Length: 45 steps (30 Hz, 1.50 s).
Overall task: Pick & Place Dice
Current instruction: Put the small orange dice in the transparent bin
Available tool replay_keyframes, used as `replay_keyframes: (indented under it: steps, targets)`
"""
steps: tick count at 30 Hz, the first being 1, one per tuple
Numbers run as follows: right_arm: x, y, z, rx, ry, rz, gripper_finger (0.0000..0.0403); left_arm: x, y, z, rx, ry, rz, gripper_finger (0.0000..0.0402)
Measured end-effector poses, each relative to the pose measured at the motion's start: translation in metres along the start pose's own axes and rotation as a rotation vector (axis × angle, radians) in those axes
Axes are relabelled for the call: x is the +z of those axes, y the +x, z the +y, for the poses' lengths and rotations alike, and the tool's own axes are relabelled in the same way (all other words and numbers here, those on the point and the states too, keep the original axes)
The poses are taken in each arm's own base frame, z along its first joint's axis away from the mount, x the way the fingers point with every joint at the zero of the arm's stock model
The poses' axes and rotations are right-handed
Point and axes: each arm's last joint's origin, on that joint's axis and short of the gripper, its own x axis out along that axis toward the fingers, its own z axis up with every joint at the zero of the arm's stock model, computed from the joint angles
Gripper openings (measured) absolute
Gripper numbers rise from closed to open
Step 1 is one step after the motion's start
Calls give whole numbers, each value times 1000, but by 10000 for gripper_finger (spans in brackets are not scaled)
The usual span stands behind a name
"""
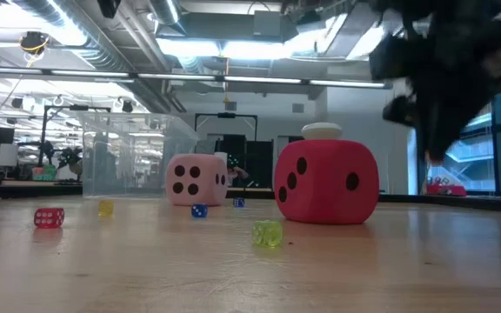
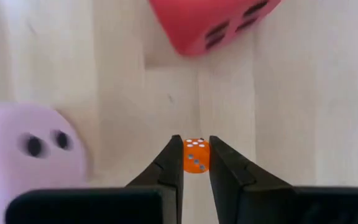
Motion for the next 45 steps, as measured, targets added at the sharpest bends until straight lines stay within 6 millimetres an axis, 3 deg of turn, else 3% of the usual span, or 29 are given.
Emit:
replay_keyframes:
  steps: [7, 16, 30, 34, 39, 45]
  targets:
    - [-3, -54, 2, 107, 182, -249, 47, 3, 4, -1, -16, 7, -31, 72]
    - [14, -104, 7, 274, 309, -716, 47, -4, 36, 1, -59, 15, 26, 72]
    - [37, -126, -3, 453, 539, -988, 47, 12, 98, -45, -137, 387, 71, 38]
    - [41, -132, -4, 499, 568, -1045, 47, 10, 110, -49, -87, 443, 73, 37]
    - [43, -136, -5, 552, 606, -1078, 47, -3, 129, -52, -11, 514, 93, 58]
    - [49, -128, -4, 580, 661, -1051, 47, -12, 148, -63, -23, 551, 25, 115]
